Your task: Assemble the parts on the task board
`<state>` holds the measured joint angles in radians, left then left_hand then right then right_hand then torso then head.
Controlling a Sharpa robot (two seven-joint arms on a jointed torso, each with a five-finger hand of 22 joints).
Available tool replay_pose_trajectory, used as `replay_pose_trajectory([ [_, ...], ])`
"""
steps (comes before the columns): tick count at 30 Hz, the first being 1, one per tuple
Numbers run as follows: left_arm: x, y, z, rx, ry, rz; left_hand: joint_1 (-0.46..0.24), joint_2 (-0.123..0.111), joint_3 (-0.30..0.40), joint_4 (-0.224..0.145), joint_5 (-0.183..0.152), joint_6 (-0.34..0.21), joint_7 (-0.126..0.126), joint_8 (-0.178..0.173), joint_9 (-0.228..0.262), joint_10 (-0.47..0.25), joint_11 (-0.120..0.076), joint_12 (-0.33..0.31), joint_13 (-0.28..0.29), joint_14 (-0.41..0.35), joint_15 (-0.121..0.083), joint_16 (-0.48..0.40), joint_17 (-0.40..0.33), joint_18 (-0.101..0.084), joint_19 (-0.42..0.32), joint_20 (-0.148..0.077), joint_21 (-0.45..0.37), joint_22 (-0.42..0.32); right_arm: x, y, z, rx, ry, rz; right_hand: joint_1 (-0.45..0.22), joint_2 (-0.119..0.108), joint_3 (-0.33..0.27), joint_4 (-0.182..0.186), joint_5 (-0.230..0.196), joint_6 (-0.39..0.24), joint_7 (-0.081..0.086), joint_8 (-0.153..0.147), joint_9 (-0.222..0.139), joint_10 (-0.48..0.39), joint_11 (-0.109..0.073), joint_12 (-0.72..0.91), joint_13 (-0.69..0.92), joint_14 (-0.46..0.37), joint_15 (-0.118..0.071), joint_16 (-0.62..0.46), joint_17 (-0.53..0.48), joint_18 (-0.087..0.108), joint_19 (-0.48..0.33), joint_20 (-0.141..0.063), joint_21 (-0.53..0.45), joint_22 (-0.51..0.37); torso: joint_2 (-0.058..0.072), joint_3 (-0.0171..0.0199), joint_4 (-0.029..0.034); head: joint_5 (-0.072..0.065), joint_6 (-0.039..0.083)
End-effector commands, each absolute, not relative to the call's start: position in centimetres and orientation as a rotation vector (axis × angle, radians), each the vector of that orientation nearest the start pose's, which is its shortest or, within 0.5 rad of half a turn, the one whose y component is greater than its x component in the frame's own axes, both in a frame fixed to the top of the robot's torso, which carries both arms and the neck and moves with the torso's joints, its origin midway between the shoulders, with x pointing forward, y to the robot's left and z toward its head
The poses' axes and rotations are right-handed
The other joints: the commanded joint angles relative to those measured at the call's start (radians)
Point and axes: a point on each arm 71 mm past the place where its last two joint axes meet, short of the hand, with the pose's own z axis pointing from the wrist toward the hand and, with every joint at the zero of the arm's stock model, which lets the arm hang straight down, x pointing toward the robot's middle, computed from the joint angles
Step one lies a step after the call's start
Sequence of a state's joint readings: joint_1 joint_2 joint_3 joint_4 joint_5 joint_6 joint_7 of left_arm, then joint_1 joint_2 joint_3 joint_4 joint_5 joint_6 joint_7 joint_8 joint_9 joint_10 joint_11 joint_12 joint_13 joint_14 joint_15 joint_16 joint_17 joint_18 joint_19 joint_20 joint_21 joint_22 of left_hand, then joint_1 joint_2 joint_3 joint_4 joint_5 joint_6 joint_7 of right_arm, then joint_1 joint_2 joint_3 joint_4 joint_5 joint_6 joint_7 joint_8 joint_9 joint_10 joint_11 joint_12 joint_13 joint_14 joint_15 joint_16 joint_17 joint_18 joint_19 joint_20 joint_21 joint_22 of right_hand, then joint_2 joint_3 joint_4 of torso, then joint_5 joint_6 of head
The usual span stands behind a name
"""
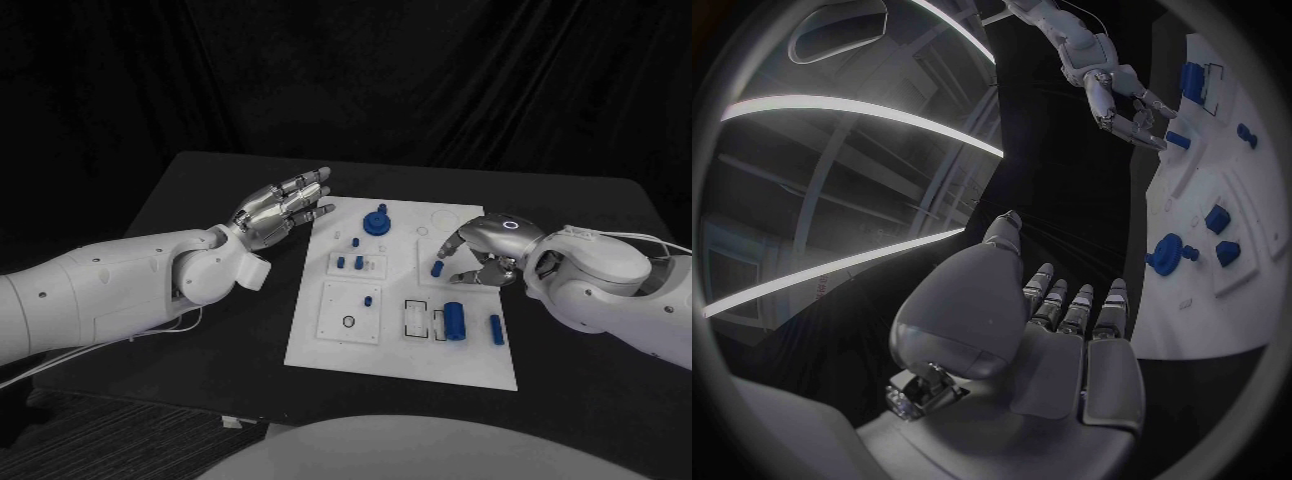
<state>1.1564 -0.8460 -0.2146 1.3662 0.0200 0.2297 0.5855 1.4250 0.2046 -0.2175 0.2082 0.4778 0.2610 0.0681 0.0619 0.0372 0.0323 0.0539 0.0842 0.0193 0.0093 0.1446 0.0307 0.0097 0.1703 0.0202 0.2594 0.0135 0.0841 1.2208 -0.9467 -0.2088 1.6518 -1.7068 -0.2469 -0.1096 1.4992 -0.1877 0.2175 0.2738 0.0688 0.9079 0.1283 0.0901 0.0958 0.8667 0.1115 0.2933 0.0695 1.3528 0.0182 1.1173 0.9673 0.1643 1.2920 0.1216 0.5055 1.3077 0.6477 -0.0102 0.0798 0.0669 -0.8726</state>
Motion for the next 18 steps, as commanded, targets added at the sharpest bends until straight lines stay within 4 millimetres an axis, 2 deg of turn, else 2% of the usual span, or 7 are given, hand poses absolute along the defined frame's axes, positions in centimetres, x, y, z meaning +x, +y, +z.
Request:
replay_pose_trajectory([
  [1,46.6,23.7,-25.1,-1.073,1.558,-1.952,0.001,0.007,-0.002,-0.005,0.007,0.0,0.004,0.004,0.001,-0.001,-0.003,0.006,0.001,0.003,0.003,0.006,0.001,0.01,0.007,0.002,0.004,0.002,43.4,-20.8,-23.3,-0.503,1.782,0.535,0.013,0.004,0.003,-0.01,0.004,-0.002,0.011,-0.002,-0.004,0.013,0.0,0.003,-0.002,0.002,0.004,0.004,-0.002,-0.007,0.01,0.0,0.005,0.049,0.001,0.001,-0.0024,0.002,0.0],
  [5,46.6,23.7,-25.2,-1.074,1.559,-1.952,0.002,0.007,-0.002,-0.006,0.008,0.0,0.004,0.005,0.001,-0.001,-0.003,0.007,0.001,0.003,0.004,0.006,0.001,0.01,0.007,0.003,0.004,0.003,43.5,-20.4,-23.7,-0.51,1.775,0.55,0.028,0.01,0.012,-0.027,0.027,-0.002,0.012,-0.005,-0.01,0.027,-0.001,0.001,-0.004,0.002,0.004,0.005,-0.005,-0.007,0.013,0.001,0.004,0.051,0.0,0.0011,-0.0006,0.0,0.0],
  [8,46.6,23.7,-25.2,-1.075,1.56,-1.952,0.004,0.007,-0.001,-0.008,0.01,0.001,0.004,0.005,0.001,-0.001,-0.002,0.007,0.001,0.003,0.005,0.006,0.001,0.01,0.008,0.004,0.004,0.003,43.6,-20.1,-23.8,-0.514,1.771,0.558,0.037,0.014,0.018,-0.038,0.046,-0.001,0.014,-0.006,-0.013,0.033,0.0,-0.002,-0.004,0.002,0.005,0.007,-0.006,-0.007,0.014,0.001,0.005,0.052,0.0,0.0014,-0.0018,0.0,0.0],
  [18,46.6,23.7,-25.3,-1.077,1.563,-1.953,0.007,0.008,0.001,-0.011,0.013,0.001,0.005,0.006,0.001,-0.002,-0.002,0.008,0.001,0.004,0.005,0.007,0.001,0.01,0.008,0.005,0.005,0.004,43.9,-19.5,-24.3,-0.52,1.757,0.578,0.039,0.025,0.032,-0.052,0.07,0.008,0.026,-0.004,-0.018,0.066,0.0,-0.004,-0.004,0.006,0.008,0.016,-0.002,-0.01,0.021,0.003,0.019,0.057,0.001,0.0007,-0.0006,0.002,0.0],
])
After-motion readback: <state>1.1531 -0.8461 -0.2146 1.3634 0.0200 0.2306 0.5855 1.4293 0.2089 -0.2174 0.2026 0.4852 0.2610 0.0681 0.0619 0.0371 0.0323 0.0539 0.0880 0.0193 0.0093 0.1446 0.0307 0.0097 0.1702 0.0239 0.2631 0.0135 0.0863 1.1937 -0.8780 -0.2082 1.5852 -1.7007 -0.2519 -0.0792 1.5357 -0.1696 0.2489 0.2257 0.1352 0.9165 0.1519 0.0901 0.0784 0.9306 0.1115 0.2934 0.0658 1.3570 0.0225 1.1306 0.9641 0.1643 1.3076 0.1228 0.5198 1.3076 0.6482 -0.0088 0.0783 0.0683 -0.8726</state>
